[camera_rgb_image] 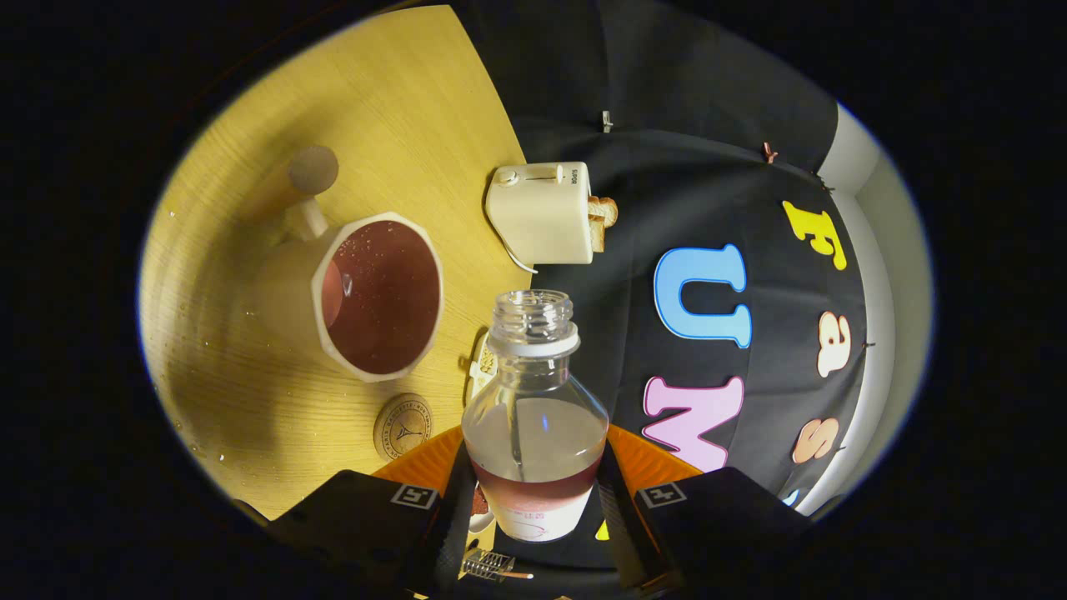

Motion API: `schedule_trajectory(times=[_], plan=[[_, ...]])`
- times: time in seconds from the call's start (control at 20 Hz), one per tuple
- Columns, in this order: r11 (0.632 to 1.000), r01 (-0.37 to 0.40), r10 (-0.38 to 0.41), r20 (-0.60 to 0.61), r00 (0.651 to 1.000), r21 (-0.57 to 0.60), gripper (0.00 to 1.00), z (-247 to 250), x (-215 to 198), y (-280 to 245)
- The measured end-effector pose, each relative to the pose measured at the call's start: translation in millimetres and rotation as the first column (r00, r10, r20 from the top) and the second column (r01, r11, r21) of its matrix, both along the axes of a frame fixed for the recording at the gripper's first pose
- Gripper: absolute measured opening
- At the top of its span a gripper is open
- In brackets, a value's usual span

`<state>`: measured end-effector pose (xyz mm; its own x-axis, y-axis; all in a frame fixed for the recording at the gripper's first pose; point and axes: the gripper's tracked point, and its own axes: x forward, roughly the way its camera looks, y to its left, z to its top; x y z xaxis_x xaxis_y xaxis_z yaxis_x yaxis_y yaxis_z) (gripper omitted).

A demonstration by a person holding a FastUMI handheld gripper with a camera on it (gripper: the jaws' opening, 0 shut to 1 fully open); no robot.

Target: Take the bottle from table, then pour the juice into the cup, finally place the bottle on the coaster

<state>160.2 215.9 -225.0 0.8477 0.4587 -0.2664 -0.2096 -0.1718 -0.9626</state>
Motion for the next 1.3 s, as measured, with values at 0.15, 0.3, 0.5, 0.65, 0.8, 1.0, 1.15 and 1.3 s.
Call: schedule_trajectory(times=[0.15,0.3,0.5,0.65,0.8,1.0,1.15,1.3], plan=[[0.999,-0.022,0.023,0.013,1.000,-0.037,0.72,-1.5,-1.8,1.1],[0.997,-0.031,0.033,0.030,0.999,-0.074,0.72,-3.8,-0.4,0.6],[0.991,-0.044,0.050,0.049,0.998,-0.123,0.72,-5.6,4.2,0.6],[0.985,-0.050,0.059,0.056,0.997,-0.163,0.72,-7.2,9.1,-2.2],[0.981,-0.049,0.061,0.059,0.996,-0.186,0.72,-7.1,11.9,-3.4],[0.972,-0.073,0.084,0.040,0.996,-0.225,0.72,-13.1,11.3,-2.0],[0.962,-0.099,0.116,0.053,0.992,-0.255,0.71,-11.2,11.3,-0.1],[0.949,-0.113,0.133,0.048,0.990,-0.295,0.72,-14.6,14.0,-1.7]])
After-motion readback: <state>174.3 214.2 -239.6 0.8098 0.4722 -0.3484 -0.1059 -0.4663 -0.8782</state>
